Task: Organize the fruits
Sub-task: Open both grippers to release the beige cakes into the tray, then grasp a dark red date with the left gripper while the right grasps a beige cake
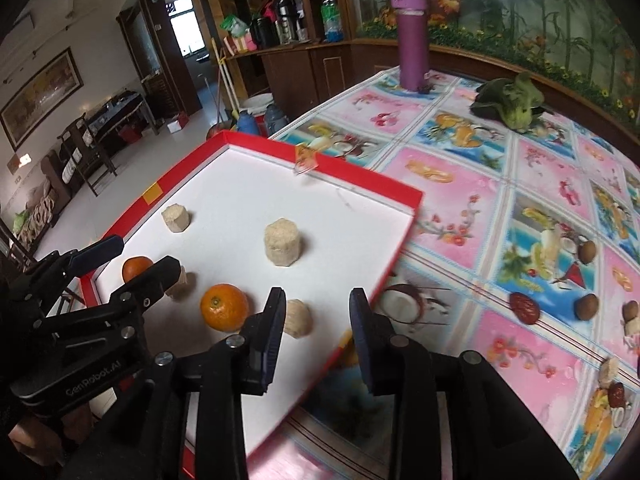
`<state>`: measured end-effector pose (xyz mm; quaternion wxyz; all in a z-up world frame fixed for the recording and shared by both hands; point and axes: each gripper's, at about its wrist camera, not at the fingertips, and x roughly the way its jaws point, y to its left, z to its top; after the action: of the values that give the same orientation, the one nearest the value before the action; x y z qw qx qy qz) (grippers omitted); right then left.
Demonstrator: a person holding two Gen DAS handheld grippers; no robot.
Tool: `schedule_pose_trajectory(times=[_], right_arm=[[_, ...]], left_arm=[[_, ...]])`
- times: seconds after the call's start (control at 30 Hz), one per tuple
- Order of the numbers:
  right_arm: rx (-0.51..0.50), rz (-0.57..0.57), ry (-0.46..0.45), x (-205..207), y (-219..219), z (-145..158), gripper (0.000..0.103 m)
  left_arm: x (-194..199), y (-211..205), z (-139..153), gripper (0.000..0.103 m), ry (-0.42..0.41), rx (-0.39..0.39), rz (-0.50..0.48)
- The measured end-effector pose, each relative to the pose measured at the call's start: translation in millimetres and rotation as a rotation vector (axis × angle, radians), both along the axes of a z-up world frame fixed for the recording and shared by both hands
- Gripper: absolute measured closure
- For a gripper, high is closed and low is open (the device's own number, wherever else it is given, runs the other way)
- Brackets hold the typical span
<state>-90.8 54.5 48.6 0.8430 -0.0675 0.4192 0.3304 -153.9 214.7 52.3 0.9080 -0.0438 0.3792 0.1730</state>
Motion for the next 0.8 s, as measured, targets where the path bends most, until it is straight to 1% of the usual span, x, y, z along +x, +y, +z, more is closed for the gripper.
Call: schedule_pose_trajectory(times=[0.13,0.27,0.33,0.47,0.53,0.6,0.67,0.73,0.8], right_arm=[[0.019,-0.037,0.018,0.9,-23.2,1.9,0.07],[0.037,-0.089,0.029,0.9,-56.5,3.0,0.07],[0.039,-0.121,0.029,1.9,-79.1,4.2,0.07],[0.027,-0.198,0.025,0.4,-141.6,6.0,0.07],[0.038,-0.226,0.036,-0.4,-172.9,5.4,0.07],[0.045,-0.223,0.054,-1.3,-194.3,4.0,0.07],[0.059,-0.185,0.08,-0.8,-210.9,0.6,0.07],[0.098,-0.151,0.131,3.3,-219.9,-7.0,0.07],[0.116,-0.132,0.183,9.6,-222.7,-17.3,0.07]], left_arm=[[2.2,-18.3,1.3,0.028,0.012,0.006,-0.041],[3.2,-44.2,5.2,0.027,0.02,0.016,-0.1],[3.9,-58.5,8.2,0.027,0.023,0.014,-0.138],[5.8,-88.8,14.3,0.027,0.036,0.023,-0.216],[7.4,-104.8,17.7,0.027,0.048,0.024,-0.256],[9.4,-120.2,22.0,0.027,0.054,0.02,-0.291],[13.6,-137.0,25.5,0.027,0.065,0.014,-0.336],[16.8,-150.0,28.2,0.027,0.073,0.012,-0.356],[20.4,-162.0,30.3,0.027,0.08,0.009,-0.373]])
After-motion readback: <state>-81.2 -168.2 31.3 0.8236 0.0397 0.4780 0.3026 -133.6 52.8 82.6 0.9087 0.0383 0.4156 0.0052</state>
